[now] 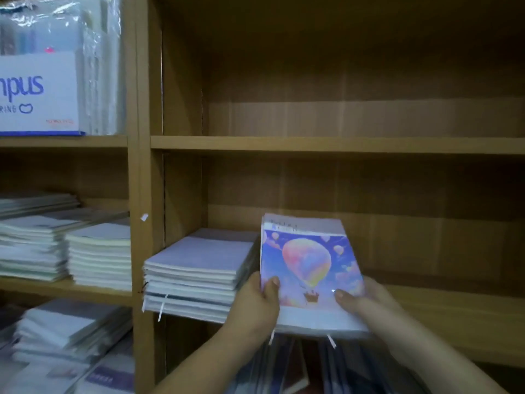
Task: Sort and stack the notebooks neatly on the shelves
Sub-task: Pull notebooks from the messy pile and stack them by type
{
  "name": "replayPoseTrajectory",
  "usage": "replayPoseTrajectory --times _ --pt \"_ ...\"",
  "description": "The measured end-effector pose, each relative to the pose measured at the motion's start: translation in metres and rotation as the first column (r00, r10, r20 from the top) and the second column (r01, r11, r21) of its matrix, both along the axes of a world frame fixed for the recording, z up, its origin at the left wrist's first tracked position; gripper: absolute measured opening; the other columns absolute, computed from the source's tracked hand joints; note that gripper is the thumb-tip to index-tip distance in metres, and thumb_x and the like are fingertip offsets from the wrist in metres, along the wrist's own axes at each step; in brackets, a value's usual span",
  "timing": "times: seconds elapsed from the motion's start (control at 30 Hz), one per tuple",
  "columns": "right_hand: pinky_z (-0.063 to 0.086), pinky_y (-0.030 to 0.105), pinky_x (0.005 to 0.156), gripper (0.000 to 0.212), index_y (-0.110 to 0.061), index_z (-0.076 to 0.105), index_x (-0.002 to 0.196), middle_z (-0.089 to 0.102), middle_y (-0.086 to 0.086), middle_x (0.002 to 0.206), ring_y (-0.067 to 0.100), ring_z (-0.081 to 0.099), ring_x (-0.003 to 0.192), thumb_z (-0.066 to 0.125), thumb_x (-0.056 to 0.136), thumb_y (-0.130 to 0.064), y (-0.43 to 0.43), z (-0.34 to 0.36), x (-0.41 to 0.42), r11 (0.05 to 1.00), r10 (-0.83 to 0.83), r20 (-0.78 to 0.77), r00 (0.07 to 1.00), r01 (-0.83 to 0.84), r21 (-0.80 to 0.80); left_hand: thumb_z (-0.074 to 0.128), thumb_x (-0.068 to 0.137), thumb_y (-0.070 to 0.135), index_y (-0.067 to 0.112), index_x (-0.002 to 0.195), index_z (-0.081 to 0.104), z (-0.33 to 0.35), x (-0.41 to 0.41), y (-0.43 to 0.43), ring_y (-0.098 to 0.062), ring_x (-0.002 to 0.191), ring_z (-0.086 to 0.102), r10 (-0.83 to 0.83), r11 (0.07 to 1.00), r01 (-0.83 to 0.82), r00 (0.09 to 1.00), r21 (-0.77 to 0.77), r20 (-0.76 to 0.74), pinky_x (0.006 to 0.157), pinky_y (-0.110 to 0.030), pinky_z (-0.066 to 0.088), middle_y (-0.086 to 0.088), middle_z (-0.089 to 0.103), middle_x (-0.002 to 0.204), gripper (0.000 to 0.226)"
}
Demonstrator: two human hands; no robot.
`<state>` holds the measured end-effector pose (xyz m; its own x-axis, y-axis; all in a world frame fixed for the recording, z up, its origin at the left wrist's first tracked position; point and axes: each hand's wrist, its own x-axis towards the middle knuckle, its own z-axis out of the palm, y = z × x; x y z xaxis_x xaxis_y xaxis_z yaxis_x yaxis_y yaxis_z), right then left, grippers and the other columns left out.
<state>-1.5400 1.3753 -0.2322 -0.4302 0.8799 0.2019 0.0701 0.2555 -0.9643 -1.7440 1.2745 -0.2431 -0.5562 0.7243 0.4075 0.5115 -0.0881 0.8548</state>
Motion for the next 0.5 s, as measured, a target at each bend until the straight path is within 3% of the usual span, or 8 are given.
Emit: replayPoseTrajectory --times 0.07,0.13,0.2,0.23,0.3,0.37,0.43,0.5 --pt "0.056 0.032 0.079 0.024 -0.012 0.064 0.114 0.076 0.004 0.106 0.021 0.073 0.093 0.072 0.092 -0.019 -0.001 -0.003 -0.003 0.995 -0.009 0.126 0.992 0.021 -0.095 0.051 0.102 0.036 0.009 0.108 0.069 -0.01 -0.004 0.002 -0.022 0.093 0.068 0.069 0.989 -0.052 0.99 -0.14 0.125 0.08 -0.031 0.052 -0.006 0.074 0.103 0.033" --pt "0.056 0.032 0.074 0.029 -0.008 0.066 0.115 0.077 0.006 0.101 0.023 0.073 0.09 0.072 0.091 -0.023 -0.004 -0.004 -0.008 0.99 -0.019 0.196 0.98 0.046 -0.136 0.056 0.1 0.032 0.004 0.106 0.071 -0.019 -0.007 0.002 -0.023 0.09 0.071 0.037 0.988 0.017 0.941 -0.156 0.336 0.078 -0.031 0.055 -0.008 0.077 0.099 0.033" --pt "0.053 0.028 0.059 0.032 -0.008 0.07 0.11 0.077 0.004 0.09 0.02 0.073 0.074 0.072 0.091 -0.033 -0.006 0.0 -0.01 0.994 -0.038 0.279 0.96 0.063 -0.084 0.057 0.1 0.037 0.008 0.108 0.074 -0.021 -0.007 -0.004 -0.022 0.094 0.073 -0.027 0.991 0.09 0.867 -0.102 0.497 0.089 -0.035 0.058 -0.003 0.079 0.097 0.034" --pt "0.05 0.026 0.052 0.035 -0.008 0.071 0.104 0.076 0.004 0.082 0.02 0.07 0.065 0.072 0.091 -0.04 -0.012 0.005 -0.01 0.997 -0.039 0.329 0.944 0.06 -0.054 0.057 0.099 0.044 0.013 0.107 0.075 -0.022 -0.007 -0.01 -0.02 0.095 0.073 -0.039 0.992 0.093 0.87 -0.085 0.491 0.093 -0.038 0.057 0.001 0.079 0.097 0.036" --pt "0.053 0.028 0.055 0.054 -0.008 0.067 0.093 0.071 0.0 0.074 0.022 0.066 0.063 0.069 0.085 -0.062 -0.017 0.011 0.0 0.99 -0.135 0.486 0.864 0.096 0.104 0.056 0.095 0.06 0.027 0.107 0.075 -0.029 -0.009 -0.026 -0.012 0.098 0.071 -0.021 0.996 0.043 0.968 -0.082 0.252 0.092 -0.033 0.055 0.011 0.077 0.098 0.04" --pt "0.054 0.025 0.067 0.059 -0.025 0.063 0.089 0.067 -0.015 0.073 0.011 0.067 0.072 0.063 0.073 -0.083 -0.018 0.013 0.015 0.937 -0.267 0.592 0.761 0.062 0.344 0.053 0.091 0.069 0.041 0.12 0.065 -0.035 -0.012 -0.051 -0.002 0.1 0.063 0.015 0.999 -0.027 0.967 -0.044 -0.253 0.085 -0.024 0.051 0.019 0.07 0.104 0.042" --pt "0.052 0.018 0.081 0.059 -0.053 0.065 0.105 0.069 -0.032 0.093 -0.005 0.065 0.091 0.058 0.063 -0.094 -0.024 0.01 0.023 0.899 -0.244 0.624 0.742 -0.068 0.432 0.054 0.088 0.073 0.043 0.133 0.057 -0.04 -0.018 -0.064 -0.006 0.105 0.057 0.087 0.995 -0.093 0.741 0.026 -0.666 0.087 -0.026 0.053 0.02 0.061 0.119 0.054" --pt "0.046 0.021 0.102 0.085 -0.06 0.053 0.132 0.062 -0.033 0.127 -0.005 0.057 0.12 0.058 0.056 -0.098 -0.028 0.001 0.023 0.876 -0.211 0.635 0.743 -0.145 0.46 0.058 0.086 0.072 0.034 0.13 0.062 -0.046 -0.027 -0.06 -0.017 0.105 0.06 0.092 0.995 -0.079 0.605 0.056 -0.791 0.084 -0.032 0.057 0.01 0.061 0.122 0.059"
